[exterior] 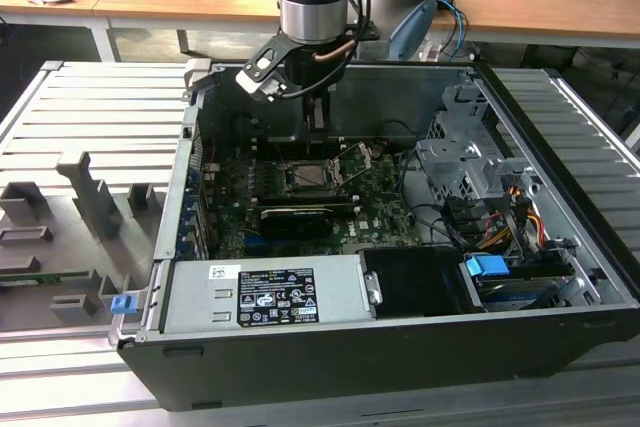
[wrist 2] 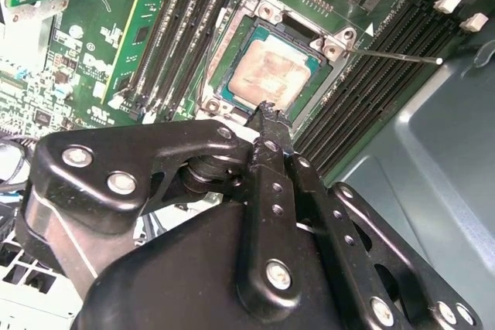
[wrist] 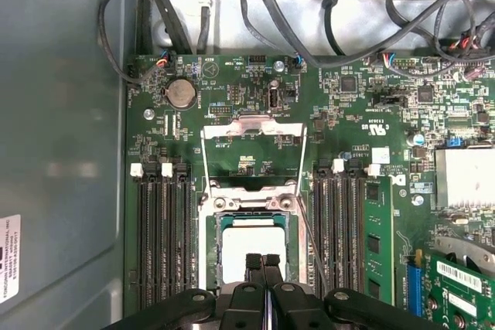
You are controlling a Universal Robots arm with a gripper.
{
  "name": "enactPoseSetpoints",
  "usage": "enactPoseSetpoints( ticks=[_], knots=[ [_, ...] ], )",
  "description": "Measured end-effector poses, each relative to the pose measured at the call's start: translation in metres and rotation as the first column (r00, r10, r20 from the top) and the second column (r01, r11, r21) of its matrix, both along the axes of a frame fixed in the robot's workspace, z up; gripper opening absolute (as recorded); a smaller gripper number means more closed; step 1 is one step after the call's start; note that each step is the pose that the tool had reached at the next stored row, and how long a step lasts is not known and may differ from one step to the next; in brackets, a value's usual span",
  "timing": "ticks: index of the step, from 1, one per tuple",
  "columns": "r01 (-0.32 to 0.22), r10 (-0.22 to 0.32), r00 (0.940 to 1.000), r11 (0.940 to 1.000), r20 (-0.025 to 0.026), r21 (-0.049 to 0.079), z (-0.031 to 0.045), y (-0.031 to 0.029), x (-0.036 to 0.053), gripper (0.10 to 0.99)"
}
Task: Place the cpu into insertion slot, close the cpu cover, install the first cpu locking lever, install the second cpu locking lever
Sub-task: 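Close the cpu cover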
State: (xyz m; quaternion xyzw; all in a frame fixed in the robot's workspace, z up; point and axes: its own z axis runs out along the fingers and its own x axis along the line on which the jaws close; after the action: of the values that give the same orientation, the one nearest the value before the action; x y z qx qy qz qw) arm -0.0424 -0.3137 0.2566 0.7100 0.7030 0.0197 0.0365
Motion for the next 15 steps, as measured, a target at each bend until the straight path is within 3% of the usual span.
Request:
enactPoseSetpoints(
  ticks=[15],
  knots=[
    [0.0,0.0,1.0,1.0,0.0001,0.0,0.002,0.0,0.0048,0.106]
  ],
)
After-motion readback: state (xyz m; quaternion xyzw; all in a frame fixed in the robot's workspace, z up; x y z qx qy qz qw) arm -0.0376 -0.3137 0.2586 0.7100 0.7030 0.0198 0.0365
